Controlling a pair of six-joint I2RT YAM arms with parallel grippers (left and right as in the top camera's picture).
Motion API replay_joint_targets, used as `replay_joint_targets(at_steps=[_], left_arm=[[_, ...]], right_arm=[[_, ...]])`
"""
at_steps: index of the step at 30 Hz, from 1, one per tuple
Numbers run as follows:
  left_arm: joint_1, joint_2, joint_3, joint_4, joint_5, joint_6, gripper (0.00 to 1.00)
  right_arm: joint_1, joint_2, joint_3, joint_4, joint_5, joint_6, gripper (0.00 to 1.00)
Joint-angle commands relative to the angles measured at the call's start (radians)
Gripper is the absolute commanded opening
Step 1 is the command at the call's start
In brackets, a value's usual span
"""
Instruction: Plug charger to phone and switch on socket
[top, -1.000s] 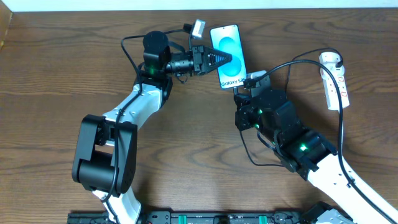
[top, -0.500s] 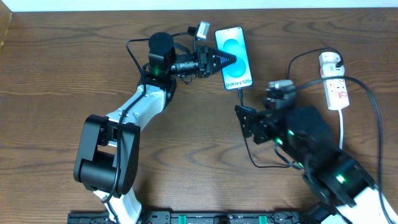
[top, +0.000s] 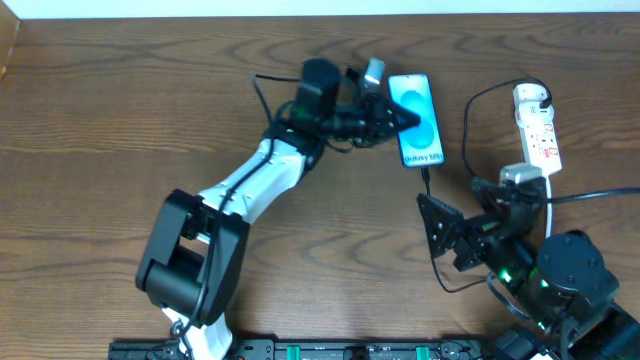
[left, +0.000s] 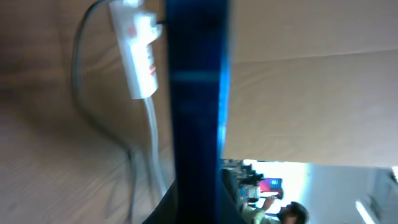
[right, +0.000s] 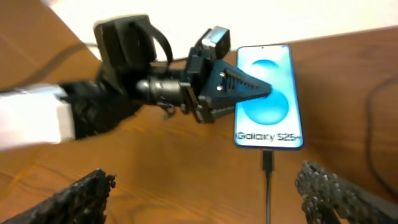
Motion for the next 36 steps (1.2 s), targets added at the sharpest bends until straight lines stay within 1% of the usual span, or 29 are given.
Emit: replay_joint_targets(at_steps=[1, 2, 7, 9, 12, 17, 23, 28, 34, 36], left_arm=[[-0.018, -0.016, 0.080, -0.150, -0.067, 0.241, 0.07], [-0.020, -0.016, 0.082, -0.201, -0.076, 0.277, 0.07], [-0.016, -0.014, 0.082, -0.414, -0.084, 0.442, 0.07], [-0.016, -0.013, 0.082, -0.473, -0.083, 0.498, 0.07], [-0.016, -0.011, 0.082, -0.520, -0.083, 0.541, 0.07], [-0.008, -0.006, 0.082, -0.526, -0.083, 0.546, 0.07], [0.034, 0.025, 0.086, -0.526, -0.088, 0.544, 0.07], [0.069, 0.105, 0.135, -0.526, -0.074, 0.525, 0.07], [0.066, 0.241, 0.262, -0.454, 0.080, 0.525, 0.07], [0.066, 0.288, 0.294, -0.455, 0.133, 0.525, 0.07]], right_arm=[[-0.012, -0.005, 0.016, -0.059, 0.066, 0.010, 0.97], [-0.012, -0.003, 0.016, -0.085, 0.073, 0.010, 0.99], [-0.012, -0.003, 0.016, -0.160, 0.081, 0.010, 0.99], [-0.012, -0.003, 0.016, -0.171, 0.081, 0.010, 0.99], [-0.012, -0.003, 0.016, -0.181, 0.109, 0.042, 0.99], [-0.012, -0.003, 0.016, -0.204, 0.172, 0.109, 0.99], [-0.012, 0.003, 0.015, -0.230, 0.244, 0.114, 0.99], [-0.012, 0.003, 0.015, -0.226, 0.253, 0.114, 0.99], [-0.012, 0.003, 0.014, -0.226, 0.251, 0.114, 0.99], [-0.012, 0.003, 0.014, -0.228, 0.251, 0.114, 0.99]])
